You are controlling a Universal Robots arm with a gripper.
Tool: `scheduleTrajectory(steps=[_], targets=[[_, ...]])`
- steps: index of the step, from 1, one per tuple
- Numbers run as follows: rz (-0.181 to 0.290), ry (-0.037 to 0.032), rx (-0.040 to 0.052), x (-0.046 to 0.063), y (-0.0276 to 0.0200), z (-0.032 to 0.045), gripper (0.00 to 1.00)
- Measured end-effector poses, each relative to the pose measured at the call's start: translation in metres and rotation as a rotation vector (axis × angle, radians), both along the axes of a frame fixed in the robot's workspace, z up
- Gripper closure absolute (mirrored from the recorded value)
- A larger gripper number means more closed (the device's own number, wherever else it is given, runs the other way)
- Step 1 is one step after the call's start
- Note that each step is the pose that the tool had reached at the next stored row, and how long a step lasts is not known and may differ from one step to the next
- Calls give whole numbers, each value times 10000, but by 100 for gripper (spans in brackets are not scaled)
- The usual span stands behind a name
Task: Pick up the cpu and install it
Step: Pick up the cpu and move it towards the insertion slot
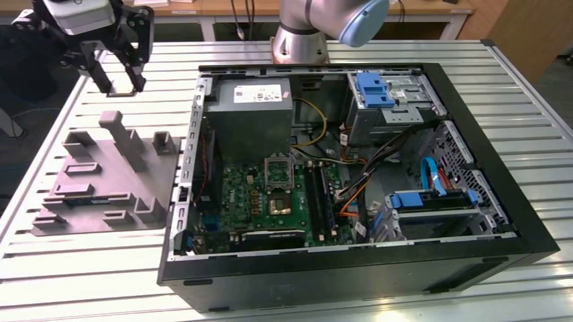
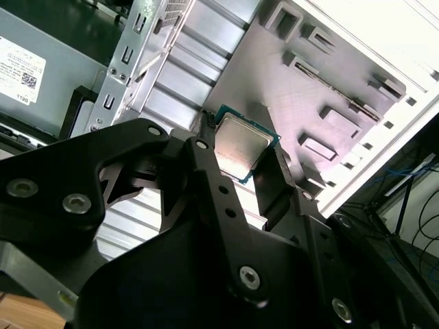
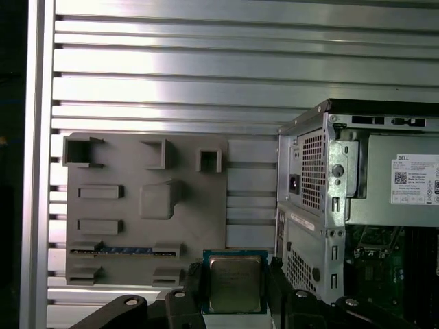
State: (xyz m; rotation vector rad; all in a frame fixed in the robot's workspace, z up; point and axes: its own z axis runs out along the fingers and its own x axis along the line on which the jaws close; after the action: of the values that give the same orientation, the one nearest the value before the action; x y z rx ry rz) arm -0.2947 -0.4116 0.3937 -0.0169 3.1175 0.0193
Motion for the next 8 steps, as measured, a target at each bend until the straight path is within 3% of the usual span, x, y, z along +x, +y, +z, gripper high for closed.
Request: scheduleTrajectory(steps=[8], targets=[[0,0,0,62,0,0,53]])
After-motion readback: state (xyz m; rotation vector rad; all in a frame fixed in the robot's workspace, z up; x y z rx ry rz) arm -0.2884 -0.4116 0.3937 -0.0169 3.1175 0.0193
